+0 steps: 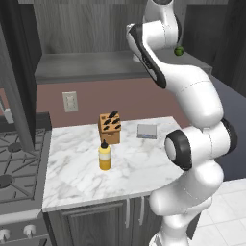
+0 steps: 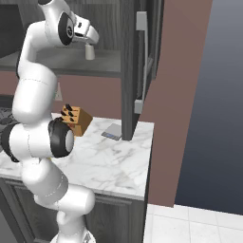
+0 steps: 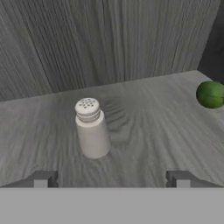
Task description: Pick the shaker and mustard from the counter and place them in the cabinet.
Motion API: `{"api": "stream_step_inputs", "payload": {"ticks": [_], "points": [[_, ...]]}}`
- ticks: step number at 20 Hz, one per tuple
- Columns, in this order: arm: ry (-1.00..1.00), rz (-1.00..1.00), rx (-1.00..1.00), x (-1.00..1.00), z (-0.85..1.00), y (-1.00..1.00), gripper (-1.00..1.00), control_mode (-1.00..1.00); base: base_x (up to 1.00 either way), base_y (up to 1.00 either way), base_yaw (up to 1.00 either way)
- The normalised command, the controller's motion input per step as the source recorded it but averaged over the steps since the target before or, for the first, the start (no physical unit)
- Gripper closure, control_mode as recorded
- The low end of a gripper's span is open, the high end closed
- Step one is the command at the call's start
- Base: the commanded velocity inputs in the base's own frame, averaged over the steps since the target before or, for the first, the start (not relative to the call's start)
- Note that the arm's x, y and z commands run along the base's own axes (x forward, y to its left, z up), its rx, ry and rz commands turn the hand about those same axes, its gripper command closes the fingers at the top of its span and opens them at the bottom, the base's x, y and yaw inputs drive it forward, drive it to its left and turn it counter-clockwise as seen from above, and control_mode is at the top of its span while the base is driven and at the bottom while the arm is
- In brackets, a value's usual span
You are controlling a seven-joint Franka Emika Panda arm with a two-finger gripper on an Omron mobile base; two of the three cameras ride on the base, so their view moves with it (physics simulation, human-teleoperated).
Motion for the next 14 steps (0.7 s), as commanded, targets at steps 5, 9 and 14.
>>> {"api": "stream_step_inputs", "payload": {"ticks": [5, 9, 14], "points": [[-0.14, 0.00, 0.00, -1.00, -0.35, -0.09, -1.00, -1.00, 0.00, 0.00, 0.00], [-0.09, 0.01, 0.00, -1.00, -0.33, -0.03, -1.00, -1.00, 0.00, 0.00, 0.00], [-0.01, 0.02, -0.01, -1.00, -0.49, 0.00, -1.00, -1.00, 0.00, 0.00, 0.00]]}}
